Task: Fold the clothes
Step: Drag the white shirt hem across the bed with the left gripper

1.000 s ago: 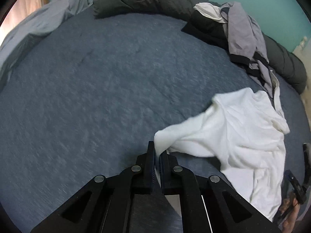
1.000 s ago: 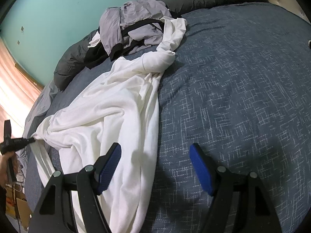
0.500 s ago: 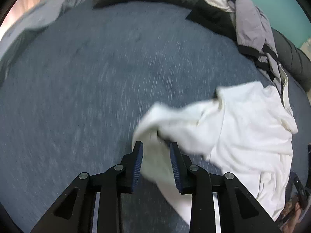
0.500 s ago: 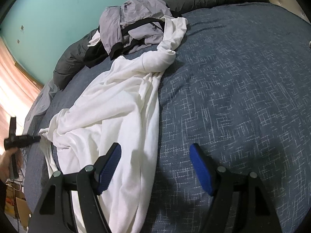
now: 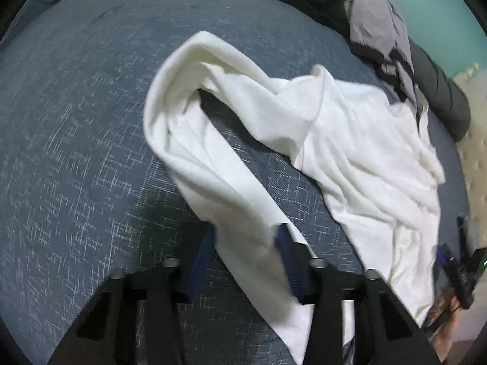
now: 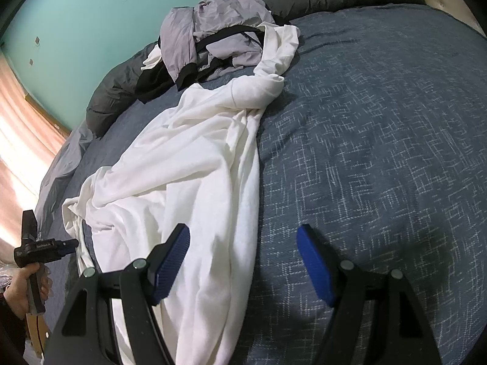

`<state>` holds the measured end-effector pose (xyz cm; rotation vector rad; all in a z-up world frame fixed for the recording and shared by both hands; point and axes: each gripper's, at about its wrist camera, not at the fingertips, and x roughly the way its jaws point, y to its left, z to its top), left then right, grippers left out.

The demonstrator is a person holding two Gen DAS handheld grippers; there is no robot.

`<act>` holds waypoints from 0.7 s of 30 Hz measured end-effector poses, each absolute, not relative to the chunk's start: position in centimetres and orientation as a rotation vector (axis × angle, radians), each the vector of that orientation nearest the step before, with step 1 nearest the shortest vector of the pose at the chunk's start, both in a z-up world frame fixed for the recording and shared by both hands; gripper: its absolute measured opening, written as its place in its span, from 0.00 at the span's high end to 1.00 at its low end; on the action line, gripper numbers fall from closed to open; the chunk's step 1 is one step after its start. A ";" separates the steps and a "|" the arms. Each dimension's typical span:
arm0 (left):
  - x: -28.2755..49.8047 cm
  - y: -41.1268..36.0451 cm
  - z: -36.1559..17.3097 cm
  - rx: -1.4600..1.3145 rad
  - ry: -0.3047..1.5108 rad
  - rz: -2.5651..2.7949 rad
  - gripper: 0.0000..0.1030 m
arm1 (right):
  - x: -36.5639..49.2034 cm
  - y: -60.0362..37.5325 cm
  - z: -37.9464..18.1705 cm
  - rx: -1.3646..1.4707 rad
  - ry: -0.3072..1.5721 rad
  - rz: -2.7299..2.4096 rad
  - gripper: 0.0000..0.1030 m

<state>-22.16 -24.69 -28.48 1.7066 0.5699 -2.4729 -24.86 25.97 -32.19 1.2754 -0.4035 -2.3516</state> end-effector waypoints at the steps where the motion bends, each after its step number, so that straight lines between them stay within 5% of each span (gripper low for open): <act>1: -22.2 -24.6 -28.4 1.711 0.548 -2.474 0.80 | -24.9 26.0 -32.2 1.276 -0.406 -2.353 0.29; 6: -22.2 -25.5 -26.6 1.692 0.450 -2.477 0.95 | -25.0 26.4 -32.3 1.279 -0.418 -2.357 0.29; 21: -22.8 -37.5 -16.6 1.338 0.273 -2.322 0.95 | -25.0 26.0 -32.4 1.284 -0.402 -2.356 0.29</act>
